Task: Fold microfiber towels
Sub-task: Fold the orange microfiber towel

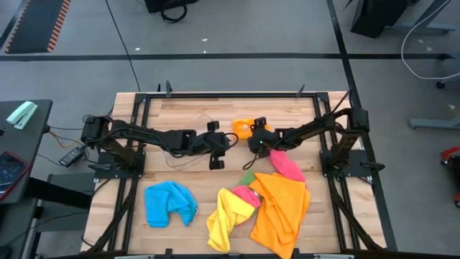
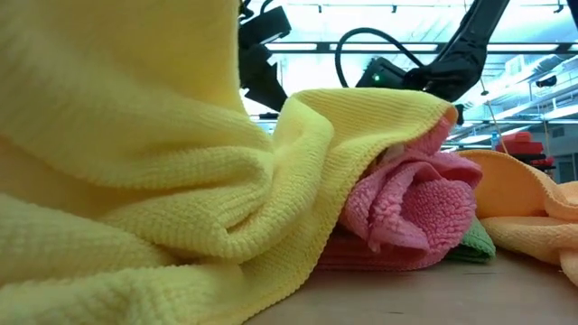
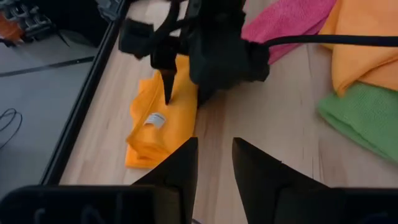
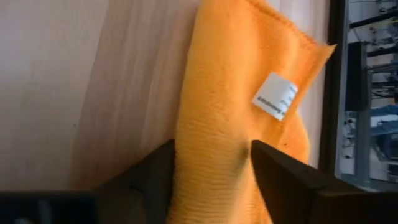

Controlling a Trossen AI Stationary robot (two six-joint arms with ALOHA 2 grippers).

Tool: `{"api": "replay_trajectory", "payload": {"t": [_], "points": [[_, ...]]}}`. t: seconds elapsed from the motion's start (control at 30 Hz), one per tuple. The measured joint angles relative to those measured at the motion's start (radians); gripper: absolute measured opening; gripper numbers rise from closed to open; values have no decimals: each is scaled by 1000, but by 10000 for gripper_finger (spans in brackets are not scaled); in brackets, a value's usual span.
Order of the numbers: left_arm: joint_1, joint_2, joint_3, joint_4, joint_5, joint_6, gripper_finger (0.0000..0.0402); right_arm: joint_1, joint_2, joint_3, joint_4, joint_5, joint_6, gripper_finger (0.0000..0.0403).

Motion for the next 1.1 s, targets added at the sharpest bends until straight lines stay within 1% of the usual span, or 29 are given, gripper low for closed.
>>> {"api": "replay_trajectory", "payload": {"t": [0.23,0.3,0.37,0.43,0.53,0.57,0.63,0.73,0.83,0.93,1.03,1.1], "points": [[-26,0,0,-1,1,1,107,-19,-9,-3,-18,-71,-11,61],[-28,4,0,-1,1,9,107,-15,-34,-7,-46,-75,-11,34],[-26,13,0,-1,1,38,107,-11,-73,-8,-67,-78,-7,18],[-24,36,0,24,-2,59,108,-4,-124,-6,-90,-86,17,14],[-22,71,0,73,-3,105,125,-3,-198,-6,-158,-173,78,13],[-22,87,1,101,-2,119,135,-3,-223,-6,-182,-220,103,13],[-15,117,1,136,-2,154,160,-3,-263,-5,-204,-278,144,13],[1,169,1,217,-2,159,200,-2,-304,-5,-238,-339,193,13],[15,214,14,256,-3,159,235,-2,-325,-5,-240,-387,227,13],[25,257,54,250,-3,154,259,-1,-321,-5,-244,-406,244,13],[26,307,108,241,8,156,271,-1,-306,-4,-241,-413,260,12],[28,352,147,234,9,167,270,-1,-300,-5,-240,-443,271,12]]}}
